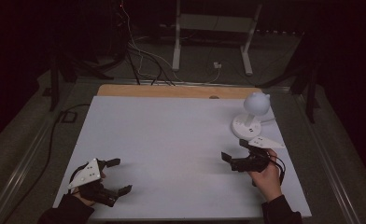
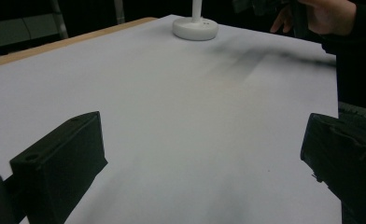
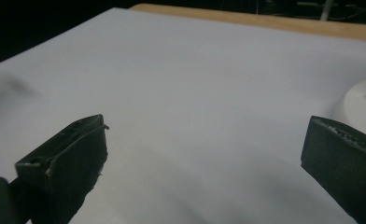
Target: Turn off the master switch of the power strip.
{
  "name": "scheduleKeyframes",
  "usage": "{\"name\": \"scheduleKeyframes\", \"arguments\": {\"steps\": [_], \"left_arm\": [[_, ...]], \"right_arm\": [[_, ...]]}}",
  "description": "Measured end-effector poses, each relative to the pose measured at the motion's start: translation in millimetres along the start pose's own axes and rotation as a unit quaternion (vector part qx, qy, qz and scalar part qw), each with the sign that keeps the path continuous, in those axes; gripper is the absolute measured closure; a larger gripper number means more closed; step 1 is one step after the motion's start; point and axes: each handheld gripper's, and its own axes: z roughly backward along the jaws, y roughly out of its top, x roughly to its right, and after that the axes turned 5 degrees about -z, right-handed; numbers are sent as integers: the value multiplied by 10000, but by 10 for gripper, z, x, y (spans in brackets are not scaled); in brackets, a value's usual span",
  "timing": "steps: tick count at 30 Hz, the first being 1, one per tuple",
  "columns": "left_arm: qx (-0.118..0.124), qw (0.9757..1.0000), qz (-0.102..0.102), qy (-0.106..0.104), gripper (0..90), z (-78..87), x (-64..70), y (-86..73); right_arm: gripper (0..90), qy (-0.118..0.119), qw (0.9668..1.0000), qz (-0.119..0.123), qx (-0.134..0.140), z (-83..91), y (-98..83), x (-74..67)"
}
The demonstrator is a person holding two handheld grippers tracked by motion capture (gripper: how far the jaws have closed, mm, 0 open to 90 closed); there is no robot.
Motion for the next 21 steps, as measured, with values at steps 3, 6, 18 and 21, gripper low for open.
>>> {"name": "scheduleKeyframes", "arguments": {"steps": [3, 6, 18, 21], "left_arm": [[-10, 10000, -2, -1, 4, -3, 2, 0], [-14, 10000, -5, -9, 4, -7, 5, 0], [-2, 10000, 8, -14, 4, -4, 5, 1], [5, 10000, 6, -9, 4, -3, 5, 2]], "right_arm": [[4, 49, 9999, 98, -68, 10, -60, -33], [4, 167, 9996, 166, -129, 20, -130, -56], [4, 444, 9983, 288, -256, 117, -367, -137], [4, 471, 9978, 340, -308, 133, -426, -147]]}}
